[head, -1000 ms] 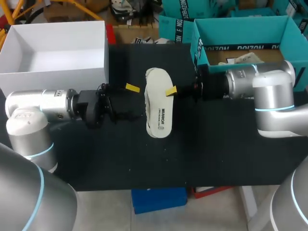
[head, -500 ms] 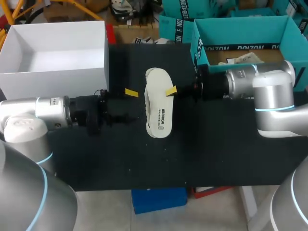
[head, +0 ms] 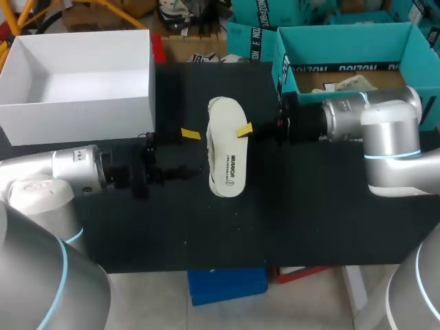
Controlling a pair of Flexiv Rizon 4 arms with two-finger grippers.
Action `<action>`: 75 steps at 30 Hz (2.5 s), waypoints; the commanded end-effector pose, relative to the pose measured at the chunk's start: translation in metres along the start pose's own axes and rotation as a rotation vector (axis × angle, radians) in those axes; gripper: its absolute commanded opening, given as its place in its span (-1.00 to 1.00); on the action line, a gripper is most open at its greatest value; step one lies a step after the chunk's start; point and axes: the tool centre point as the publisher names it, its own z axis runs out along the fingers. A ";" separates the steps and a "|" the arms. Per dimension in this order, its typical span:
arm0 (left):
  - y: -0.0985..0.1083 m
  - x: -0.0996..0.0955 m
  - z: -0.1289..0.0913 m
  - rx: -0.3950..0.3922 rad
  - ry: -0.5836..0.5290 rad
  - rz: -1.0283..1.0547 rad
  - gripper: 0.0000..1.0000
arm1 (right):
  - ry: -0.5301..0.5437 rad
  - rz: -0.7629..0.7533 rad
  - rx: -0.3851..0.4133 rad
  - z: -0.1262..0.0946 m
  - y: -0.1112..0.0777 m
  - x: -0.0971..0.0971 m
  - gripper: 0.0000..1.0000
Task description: Take the shoe out of the shoebox, open the shoe tongue, remove and reinsert the insole, then place the shoe into the shoebox
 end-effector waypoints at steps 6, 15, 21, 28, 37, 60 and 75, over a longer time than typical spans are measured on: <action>0.000 0.002 0.000 0.000 -0.004 0.003 1.00 | -0.003 0.001 0.001 0.001 0.001 0.000 -1.00; 0.000 0.002 0.000 0.000 -0.004 0.003 1.00 | -0.003 0.001 0.001 0.001 0.001 0.000 -1.00; 0.012 0.013 0.001 -0.154 0.074 0.126 1.00 | -0.003 0.001 0.001 0.001 0.001 0.000 -1.00; 0.025 0.012 0.006 -0.158 0.059 0.173 1.00 | -0.003 0.001 0.001 0.001 0.001 0.000 -1.00; 0.049 0.009 0.013 -0.099 0.056 0.176 1.00 | -0.003 0.001 0.001 0.001 0.001 0.000 -1.00; 0.065 0.024 0.046 0.011 0.079 0.153 1.00 | -0.003 0.001 0.001 0.001 0.001 0.000 -1.00; 0.057 0.019 0.057 0.049 0.048 0.159 1.00 | -0.003 0.001 0.001 0.001 0.001 0.000 -1.00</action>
